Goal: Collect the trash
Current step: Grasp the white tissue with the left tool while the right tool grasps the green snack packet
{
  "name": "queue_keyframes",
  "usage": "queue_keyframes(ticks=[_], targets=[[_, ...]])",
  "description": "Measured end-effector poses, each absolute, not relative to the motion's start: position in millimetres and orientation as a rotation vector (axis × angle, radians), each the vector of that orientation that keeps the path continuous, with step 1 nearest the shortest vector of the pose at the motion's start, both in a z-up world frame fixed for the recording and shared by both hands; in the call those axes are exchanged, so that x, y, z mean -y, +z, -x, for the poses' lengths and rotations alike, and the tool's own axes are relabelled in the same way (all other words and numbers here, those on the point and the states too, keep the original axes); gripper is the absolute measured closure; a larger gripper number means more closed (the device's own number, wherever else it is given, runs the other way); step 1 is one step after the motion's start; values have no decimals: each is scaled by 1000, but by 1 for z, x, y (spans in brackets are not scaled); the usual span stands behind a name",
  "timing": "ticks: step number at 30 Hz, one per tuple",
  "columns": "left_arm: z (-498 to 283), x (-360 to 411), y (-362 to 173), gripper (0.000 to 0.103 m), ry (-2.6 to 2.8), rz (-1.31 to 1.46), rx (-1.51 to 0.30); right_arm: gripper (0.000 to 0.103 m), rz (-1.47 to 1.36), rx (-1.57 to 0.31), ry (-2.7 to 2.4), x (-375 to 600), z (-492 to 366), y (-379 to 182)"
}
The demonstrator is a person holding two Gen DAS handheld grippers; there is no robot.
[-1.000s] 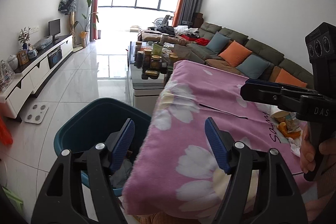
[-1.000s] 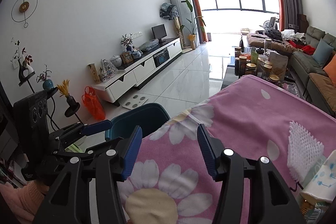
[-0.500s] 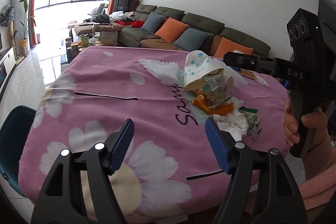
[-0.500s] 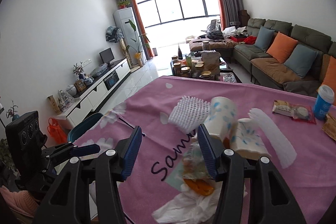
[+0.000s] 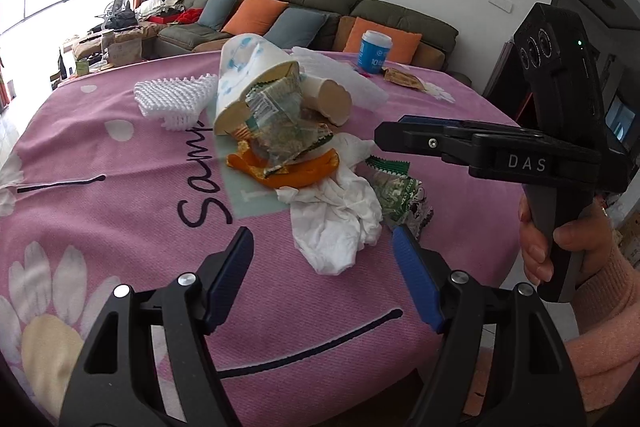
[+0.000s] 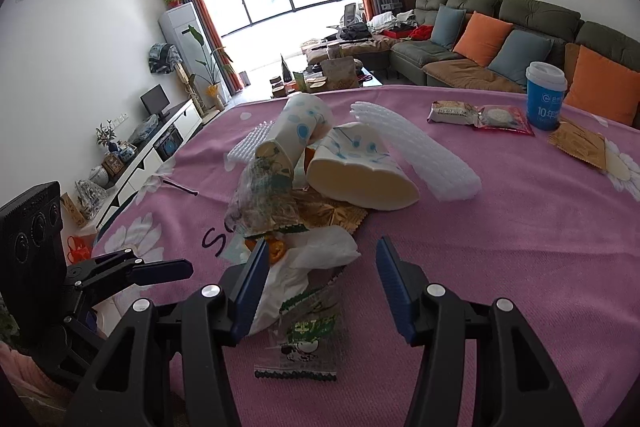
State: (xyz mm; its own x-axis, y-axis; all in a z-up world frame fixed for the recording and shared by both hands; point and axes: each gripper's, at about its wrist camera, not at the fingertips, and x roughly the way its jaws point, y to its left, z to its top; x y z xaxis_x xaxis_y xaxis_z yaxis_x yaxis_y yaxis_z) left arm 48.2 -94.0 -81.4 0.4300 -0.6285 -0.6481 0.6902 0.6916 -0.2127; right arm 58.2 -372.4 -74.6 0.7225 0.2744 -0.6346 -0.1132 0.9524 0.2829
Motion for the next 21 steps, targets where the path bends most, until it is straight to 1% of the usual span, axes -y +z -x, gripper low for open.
queue_keyframes(ticks=[4,10,12,13,15,16,17,18,20,21], targets=[[-54,110,-91,33,-820,-111,-806,50,-258,-765,227,377,-51,-86],[-64,121,-98,41,-809,-108,-831,50,-281,-793,247,380,-47,-96],[-65,120,-99,50,-814,-101,-839,51,-284,-799,255,379,-46,-97],[-66,120,-97,52,-813,-101,-839,51,-284,-801,260,378,-46,-97],[-68,119,-97,68,-830,-93,-849,52,-289,-804,268,378,-44,-99],[-68,120,-98,71,-836,-86,-855,53,-294,-806,273,379,-44,-99],[-69,119,-98,75,-839,-83,-856,57,-295,-808,276,378,-44,-100],[-68,119,-98,84,-841,-82,-855,59,-296,-810,282,378,-44,-99],[-67,118,-99,95,-847,-76,-858,68,-297,-812,296,376,-43,-100],[-67,118,-99,96,-854,-70,-859,70,-294,-812,300,375,-42,-99]])
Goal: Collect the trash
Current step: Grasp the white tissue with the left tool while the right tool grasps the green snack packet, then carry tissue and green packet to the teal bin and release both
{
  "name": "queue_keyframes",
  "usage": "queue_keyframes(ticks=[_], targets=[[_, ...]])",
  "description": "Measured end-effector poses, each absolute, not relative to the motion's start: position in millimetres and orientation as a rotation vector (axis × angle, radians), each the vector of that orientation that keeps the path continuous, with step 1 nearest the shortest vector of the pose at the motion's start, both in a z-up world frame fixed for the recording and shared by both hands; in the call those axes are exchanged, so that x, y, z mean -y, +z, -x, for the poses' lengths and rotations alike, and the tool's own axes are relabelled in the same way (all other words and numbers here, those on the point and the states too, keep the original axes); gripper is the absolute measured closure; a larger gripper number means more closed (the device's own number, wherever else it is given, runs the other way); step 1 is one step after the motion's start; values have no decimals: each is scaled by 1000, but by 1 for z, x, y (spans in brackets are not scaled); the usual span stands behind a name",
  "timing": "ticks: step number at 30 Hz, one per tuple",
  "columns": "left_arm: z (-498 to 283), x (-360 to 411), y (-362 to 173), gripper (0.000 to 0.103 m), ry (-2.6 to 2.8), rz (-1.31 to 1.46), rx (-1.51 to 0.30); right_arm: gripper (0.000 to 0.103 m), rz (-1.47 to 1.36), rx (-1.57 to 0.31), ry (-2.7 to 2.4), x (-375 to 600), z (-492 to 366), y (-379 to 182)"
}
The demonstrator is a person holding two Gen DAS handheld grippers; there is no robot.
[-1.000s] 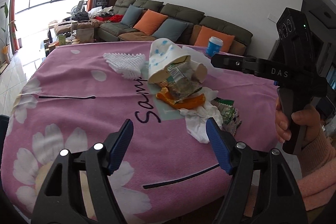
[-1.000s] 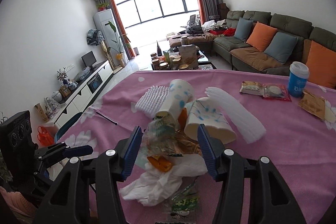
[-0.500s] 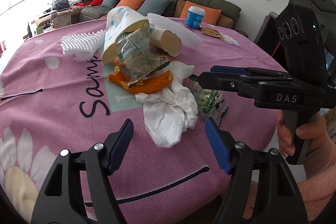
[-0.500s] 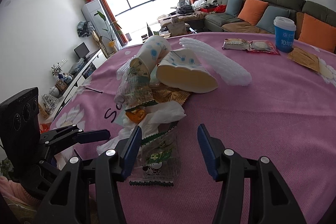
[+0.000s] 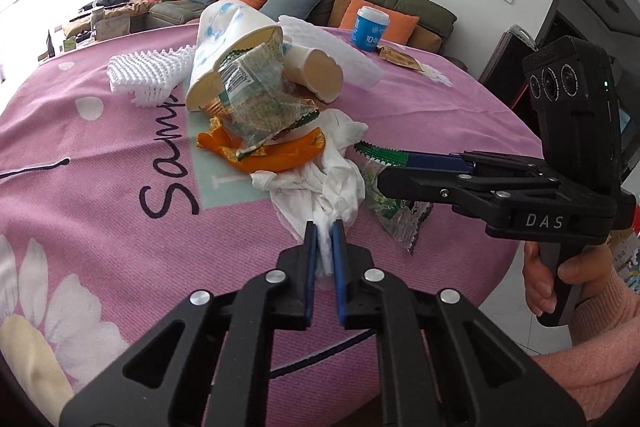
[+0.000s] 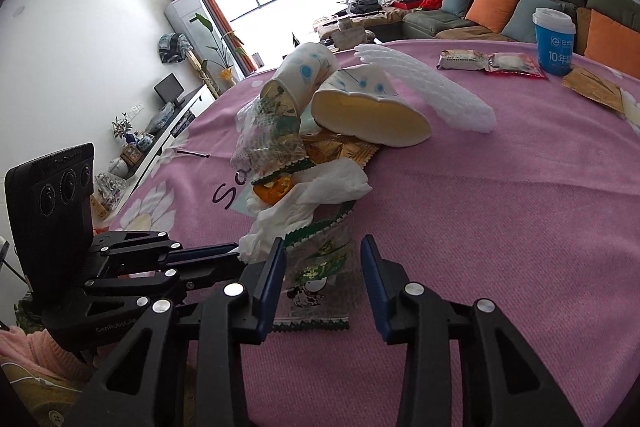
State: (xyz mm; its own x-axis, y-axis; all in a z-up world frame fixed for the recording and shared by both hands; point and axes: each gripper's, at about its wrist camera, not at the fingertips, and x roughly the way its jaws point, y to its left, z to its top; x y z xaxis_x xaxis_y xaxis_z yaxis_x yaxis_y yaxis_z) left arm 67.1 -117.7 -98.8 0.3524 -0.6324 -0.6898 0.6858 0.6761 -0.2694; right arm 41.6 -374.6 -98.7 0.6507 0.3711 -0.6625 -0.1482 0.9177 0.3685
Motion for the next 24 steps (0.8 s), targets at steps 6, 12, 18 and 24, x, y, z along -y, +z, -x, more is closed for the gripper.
queue_keyframes(ticks=[6,12,18,24], targets=[[-56,105,-91,98,-872,-68,-824,83,-279,-801,315,371,-38,-95],[-41,76,-84,98,-866,-55,-805,85,-290,-783,312,376,-33,-89],[-27,43,-77,98,-845,-38,-777,85,-281,-764,319,374,-31,-81],[-20,9,-64,98,-782,-26,-734,85,-267,-756,346,362,-33,-76]])
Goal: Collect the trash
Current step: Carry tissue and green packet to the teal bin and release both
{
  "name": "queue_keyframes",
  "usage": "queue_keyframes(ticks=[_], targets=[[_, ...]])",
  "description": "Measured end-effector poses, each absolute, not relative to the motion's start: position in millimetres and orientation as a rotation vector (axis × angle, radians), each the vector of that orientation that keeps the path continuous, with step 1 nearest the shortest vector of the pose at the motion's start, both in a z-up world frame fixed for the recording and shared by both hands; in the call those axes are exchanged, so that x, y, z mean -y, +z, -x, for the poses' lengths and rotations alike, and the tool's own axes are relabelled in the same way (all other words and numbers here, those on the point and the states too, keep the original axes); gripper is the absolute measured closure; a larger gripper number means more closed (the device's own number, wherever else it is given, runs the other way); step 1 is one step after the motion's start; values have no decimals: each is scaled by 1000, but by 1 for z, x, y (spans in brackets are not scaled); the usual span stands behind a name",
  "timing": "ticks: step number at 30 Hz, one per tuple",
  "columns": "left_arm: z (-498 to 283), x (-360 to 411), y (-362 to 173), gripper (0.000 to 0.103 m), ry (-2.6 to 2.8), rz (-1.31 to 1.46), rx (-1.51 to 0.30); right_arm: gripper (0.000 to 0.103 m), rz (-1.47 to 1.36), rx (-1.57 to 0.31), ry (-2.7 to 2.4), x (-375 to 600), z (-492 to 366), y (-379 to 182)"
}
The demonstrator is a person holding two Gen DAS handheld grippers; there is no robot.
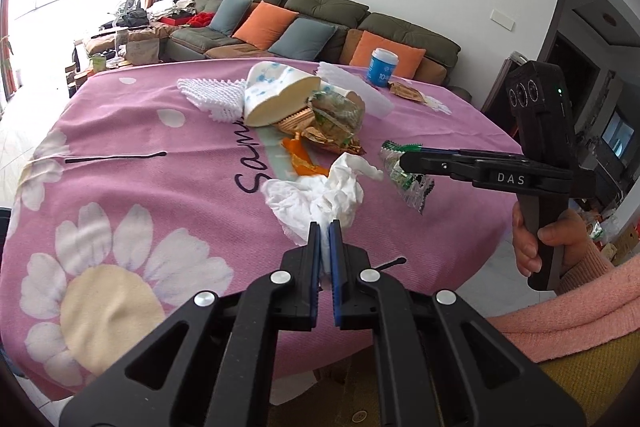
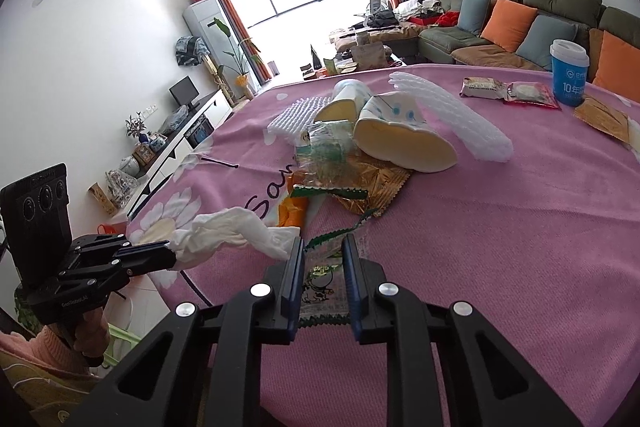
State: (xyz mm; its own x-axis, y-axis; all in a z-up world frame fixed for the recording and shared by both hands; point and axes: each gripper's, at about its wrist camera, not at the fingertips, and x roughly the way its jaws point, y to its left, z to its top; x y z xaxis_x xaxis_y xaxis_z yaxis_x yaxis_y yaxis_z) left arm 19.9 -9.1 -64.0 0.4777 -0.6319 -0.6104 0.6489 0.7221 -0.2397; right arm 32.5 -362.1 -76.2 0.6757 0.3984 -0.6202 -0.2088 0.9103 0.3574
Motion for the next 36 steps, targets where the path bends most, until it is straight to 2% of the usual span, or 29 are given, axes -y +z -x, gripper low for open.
queue_keyframes(ticks=[17,36], targets=[[-26,-55,-43,98,-549,27,-686,85,-232,-731,506,303,-55,-66],[-15,-157,-9,98,-282,94,-586,85,-127,-702,800,177,-109,-37]])
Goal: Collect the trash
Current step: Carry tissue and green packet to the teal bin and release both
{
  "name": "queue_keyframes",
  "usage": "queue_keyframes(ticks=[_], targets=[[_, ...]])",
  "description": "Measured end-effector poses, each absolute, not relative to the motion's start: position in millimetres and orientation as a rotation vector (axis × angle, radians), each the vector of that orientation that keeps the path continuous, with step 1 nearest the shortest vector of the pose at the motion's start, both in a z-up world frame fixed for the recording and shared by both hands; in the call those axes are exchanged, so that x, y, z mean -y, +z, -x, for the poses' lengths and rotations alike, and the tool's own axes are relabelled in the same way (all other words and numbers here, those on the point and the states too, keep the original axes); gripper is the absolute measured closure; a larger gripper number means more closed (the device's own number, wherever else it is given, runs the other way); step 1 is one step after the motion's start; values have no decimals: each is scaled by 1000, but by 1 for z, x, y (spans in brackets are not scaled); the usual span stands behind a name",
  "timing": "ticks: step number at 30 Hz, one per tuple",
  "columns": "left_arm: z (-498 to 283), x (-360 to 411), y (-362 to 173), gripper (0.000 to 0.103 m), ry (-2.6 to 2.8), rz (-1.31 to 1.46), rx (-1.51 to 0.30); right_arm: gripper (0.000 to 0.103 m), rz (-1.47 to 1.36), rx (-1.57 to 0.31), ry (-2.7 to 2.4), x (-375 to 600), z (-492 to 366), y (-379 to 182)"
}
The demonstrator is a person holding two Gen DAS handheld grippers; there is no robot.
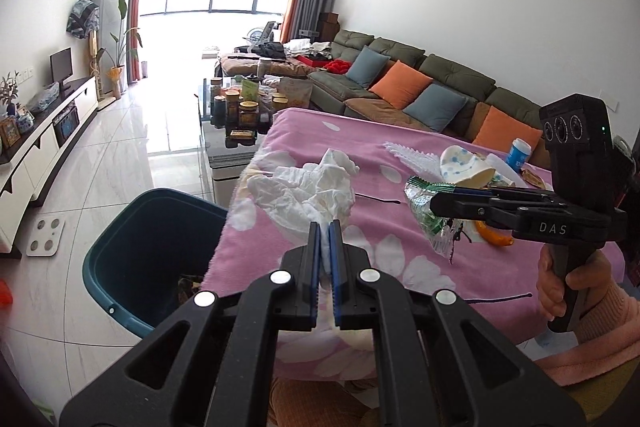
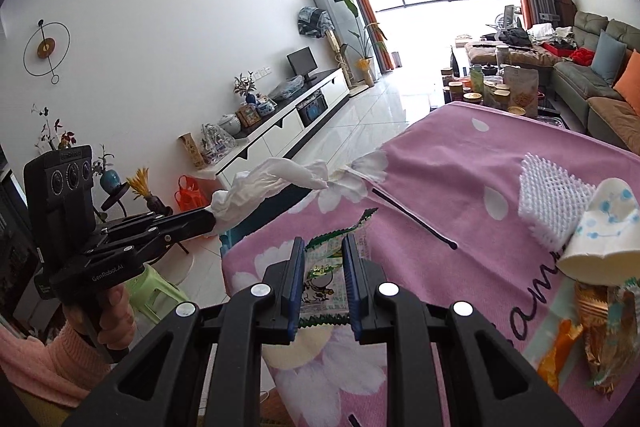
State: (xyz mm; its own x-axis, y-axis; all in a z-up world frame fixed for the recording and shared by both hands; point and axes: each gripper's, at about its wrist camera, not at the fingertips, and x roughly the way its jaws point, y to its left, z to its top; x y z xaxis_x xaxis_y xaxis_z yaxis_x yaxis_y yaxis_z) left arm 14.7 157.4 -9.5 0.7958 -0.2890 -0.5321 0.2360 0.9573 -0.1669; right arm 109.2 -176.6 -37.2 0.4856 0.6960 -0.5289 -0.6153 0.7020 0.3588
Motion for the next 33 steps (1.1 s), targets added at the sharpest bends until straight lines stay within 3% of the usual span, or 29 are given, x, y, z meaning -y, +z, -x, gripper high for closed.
queue_keyframes(ticks=[16,33], targets=[[-14,-249,-22,98,-80,168,-600,85,-99,-733,957,78,-149,-24],[-46,-287,-61,98,32,220,-703,83,-46,-848,975,-4,-193,-50]])
